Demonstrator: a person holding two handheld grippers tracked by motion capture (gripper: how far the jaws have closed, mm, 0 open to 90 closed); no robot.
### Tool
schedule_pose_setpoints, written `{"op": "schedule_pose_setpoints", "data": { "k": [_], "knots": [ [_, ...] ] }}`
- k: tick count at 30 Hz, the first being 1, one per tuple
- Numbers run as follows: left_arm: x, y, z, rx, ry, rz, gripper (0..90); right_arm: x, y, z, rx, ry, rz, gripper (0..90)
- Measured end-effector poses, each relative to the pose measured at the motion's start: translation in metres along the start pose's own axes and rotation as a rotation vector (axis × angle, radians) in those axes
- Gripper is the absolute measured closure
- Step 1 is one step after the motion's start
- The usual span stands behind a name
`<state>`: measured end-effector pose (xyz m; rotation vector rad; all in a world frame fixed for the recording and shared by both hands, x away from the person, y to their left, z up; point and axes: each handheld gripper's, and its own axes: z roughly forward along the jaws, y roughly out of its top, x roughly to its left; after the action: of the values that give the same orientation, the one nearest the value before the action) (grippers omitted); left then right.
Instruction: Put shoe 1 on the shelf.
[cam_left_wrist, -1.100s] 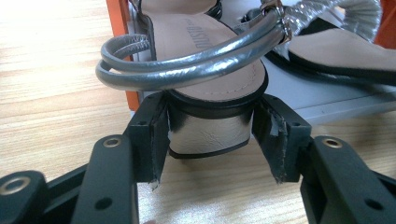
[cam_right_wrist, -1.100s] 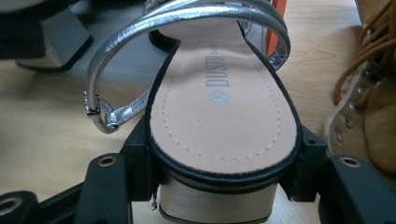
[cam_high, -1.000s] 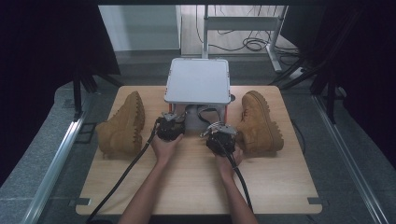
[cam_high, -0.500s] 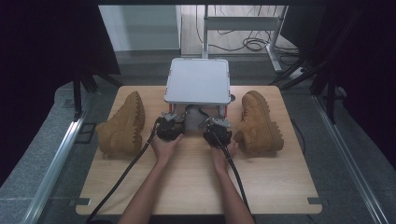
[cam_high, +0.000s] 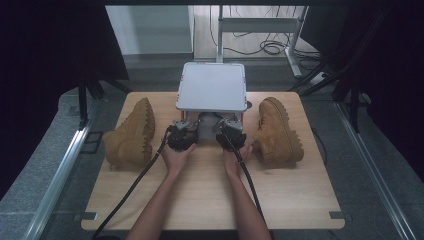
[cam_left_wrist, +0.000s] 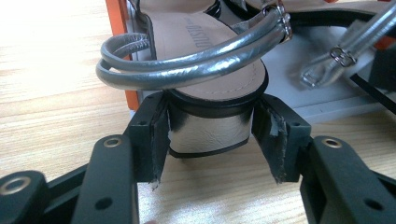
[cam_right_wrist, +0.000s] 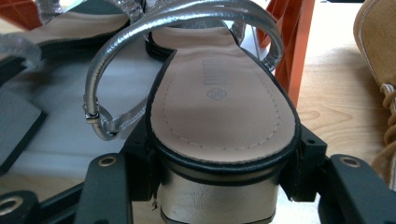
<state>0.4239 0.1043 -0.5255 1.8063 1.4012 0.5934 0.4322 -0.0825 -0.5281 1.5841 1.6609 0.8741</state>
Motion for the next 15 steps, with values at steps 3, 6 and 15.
{"op": "schedule_pose_setpoints", "data": {
  "k": [3, 6, 15],
  "knots": [
    [0.000, 0.000, 0.000, -0.001, -0.001, -0.001, 47.0, 0.001, 0.002, 0.003, -0.011, -0.005, 0.010, 41.2],
    [0.000, 0.000, 0.000, -0.001, -0.002, -0.002, 47.0, 0.002, 0.002, 0.007, -0.017, -0.010, 0.006, 41.2],
    [0.000, 0.000, 0.000, -0.001, -0.002, -0.006, 46.9, 0.004, 0.003, 0.013, -0.002, -0.005, -0.009, 40.8]
  ]
}}
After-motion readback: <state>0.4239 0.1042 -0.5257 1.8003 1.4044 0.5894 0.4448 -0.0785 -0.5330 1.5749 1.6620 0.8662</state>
